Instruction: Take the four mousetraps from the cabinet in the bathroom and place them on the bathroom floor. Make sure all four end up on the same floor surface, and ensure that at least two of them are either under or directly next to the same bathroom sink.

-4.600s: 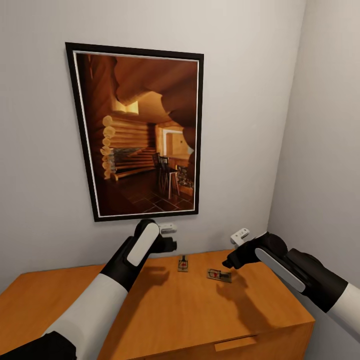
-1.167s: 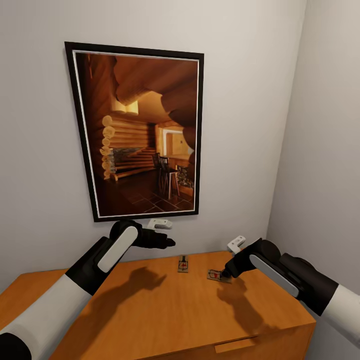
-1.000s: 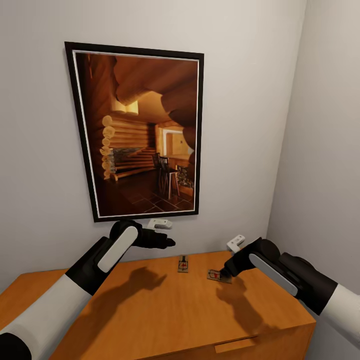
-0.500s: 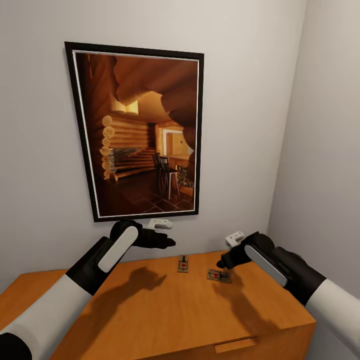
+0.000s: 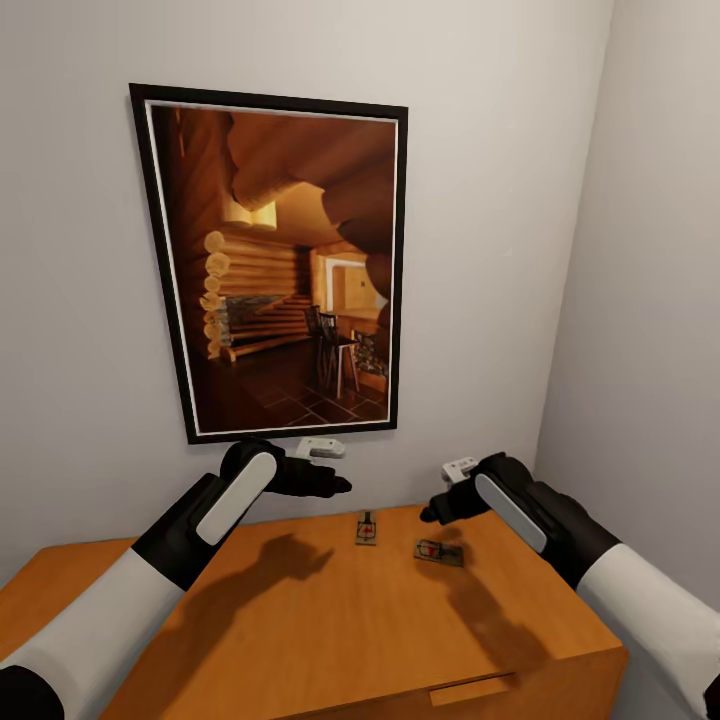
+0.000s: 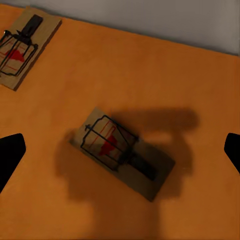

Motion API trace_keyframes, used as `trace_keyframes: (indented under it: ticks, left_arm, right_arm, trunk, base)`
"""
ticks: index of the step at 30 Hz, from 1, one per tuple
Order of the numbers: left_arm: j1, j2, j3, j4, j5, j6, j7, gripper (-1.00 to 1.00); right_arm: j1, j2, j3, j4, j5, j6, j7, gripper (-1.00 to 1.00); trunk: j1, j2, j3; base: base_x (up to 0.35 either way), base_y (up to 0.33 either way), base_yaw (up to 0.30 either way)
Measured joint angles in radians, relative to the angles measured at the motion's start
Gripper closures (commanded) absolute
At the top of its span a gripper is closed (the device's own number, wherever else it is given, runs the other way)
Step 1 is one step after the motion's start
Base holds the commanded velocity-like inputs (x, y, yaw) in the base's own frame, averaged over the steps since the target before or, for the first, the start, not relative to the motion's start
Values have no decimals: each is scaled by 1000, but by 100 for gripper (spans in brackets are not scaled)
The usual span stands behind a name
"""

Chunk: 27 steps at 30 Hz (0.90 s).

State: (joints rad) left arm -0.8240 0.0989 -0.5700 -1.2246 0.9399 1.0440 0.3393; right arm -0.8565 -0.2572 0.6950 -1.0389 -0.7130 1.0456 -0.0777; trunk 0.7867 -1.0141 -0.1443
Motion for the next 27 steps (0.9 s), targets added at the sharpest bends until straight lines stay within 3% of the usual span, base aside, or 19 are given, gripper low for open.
trace_keyframes:
  ticks: [27]
  left_arm:
    - [0,-2,-3,0,1,0,0,-100]
  right_arm:
    - [-59,15,-10,72,-12,0,0,-100]
  trunk:
    - [0,0,0]
  base:
    - [0,0,0]
